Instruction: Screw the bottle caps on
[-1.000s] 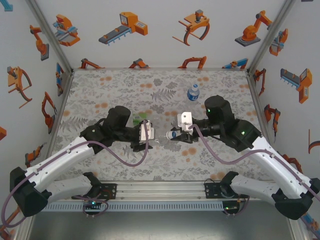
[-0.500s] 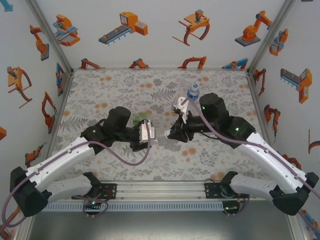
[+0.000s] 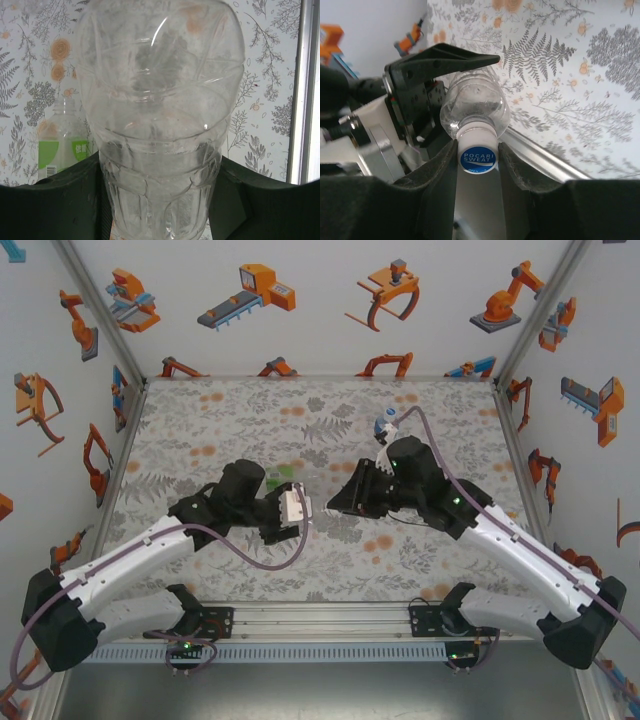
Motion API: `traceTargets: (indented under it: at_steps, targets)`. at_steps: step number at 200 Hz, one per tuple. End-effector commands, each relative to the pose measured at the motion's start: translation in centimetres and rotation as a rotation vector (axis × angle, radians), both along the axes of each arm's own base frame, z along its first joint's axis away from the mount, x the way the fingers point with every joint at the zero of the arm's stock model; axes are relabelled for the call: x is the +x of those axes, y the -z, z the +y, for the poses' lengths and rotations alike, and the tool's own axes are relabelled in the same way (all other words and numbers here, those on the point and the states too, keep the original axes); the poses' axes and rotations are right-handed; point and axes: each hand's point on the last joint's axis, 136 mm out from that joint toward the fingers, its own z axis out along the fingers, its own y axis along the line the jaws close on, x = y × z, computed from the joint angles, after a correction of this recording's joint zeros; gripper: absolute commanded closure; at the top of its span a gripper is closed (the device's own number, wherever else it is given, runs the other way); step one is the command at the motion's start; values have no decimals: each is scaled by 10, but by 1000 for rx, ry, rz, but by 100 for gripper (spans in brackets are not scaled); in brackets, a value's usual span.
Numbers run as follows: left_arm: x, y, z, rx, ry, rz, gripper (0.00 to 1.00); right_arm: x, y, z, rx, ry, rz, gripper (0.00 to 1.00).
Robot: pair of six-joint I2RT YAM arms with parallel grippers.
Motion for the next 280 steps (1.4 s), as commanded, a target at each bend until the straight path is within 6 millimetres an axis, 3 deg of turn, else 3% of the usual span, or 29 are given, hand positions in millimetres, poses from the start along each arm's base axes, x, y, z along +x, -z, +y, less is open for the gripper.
traceTargets:
  at_steps: [1, 44, 72, 117, 149, 171, 204, 238, 280]
  targets:
    - [3, -67, -30, -233, 79, -134, 100, 4, 18, 4, 60, 131, 198, 82]
    - [6, -67, -28, -228, 69, -140, 100, 11, 11, -10, 54, 202, 143, 80]
    - [5, -64, -28, -222, 73, -134, 100, 13, 1, -9, 55, 176, 96, 62]
    - [2, -55, -25, -196, 78, -107, 100, 15, -55, -16, -6, 60, -197, 37]
    - [-3, -57, -23, -196, 93, -93, 100, 11, -94, -24, -75, -53, -457, 34]
    - [-6, -59, -23, -199, 109, -80, 100, -6, -118, -16, -106, -257, -733, 39]
    - [-17, -64, -24, -221, 156, -56, 100, -23, -133, -13, -217, -496, -1072, 41]
    - [-24, -67, -24, -229, 186, -24, 100, -84, -133, -3, -119, -912, -1360, 41]
    - [-32, -73, -21, -235, 205, -7, 100, -102, -122, -7, -112, -1041, -1506, 41]
